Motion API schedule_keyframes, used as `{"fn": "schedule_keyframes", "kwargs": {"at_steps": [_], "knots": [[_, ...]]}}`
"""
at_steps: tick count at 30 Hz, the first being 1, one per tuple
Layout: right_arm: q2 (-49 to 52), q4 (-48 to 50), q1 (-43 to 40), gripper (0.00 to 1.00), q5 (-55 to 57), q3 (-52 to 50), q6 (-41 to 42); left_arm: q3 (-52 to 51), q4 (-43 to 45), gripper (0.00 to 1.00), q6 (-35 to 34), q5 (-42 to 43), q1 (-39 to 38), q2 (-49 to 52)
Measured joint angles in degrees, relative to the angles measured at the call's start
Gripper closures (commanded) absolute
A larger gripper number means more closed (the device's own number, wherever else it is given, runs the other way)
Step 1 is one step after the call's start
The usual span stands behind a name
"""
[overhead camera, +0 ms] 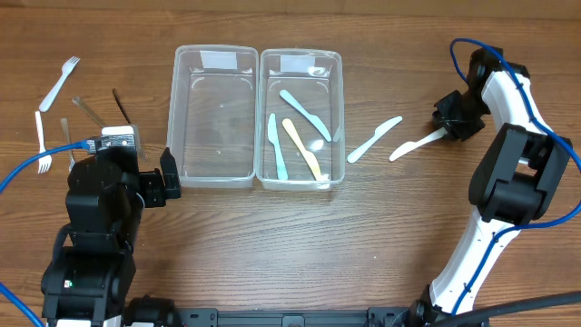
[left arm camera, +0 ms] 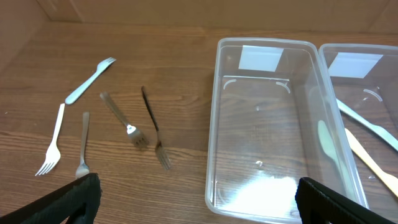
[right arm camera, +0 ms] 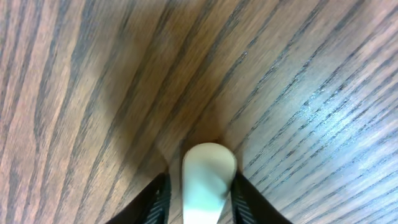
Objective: Pack container
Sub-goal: 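Move the right gripper down and grasp the white knife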
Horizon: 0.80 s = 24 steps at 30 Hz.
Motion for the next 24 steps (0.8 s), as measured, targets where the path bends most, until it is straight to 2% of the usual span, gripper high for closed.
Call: {"fn": "schedule_keyframes", "kwargs": {"at_steps": [11, 17, 24], "knots": [[0.0, -0.2, 0.0, 0.81, -0.3, 0.0, 0.0, 0.0, 0.0, 0.0, -0.2, 0.0, 0.0, 0.0], [0.0, -0.2, 0.0, 0.96, -0.4, 0.0, 0.0, 0.0, 0.0, 0.0, -0.2, 0.0, 0.0, 0.0], [0.1, -4.0, 0.1, 0.96, 0.8, 1.1, 0.0, 0.0, 0.0, 0.0, -0.2, 0.0, 0.0, 0.0]]}}
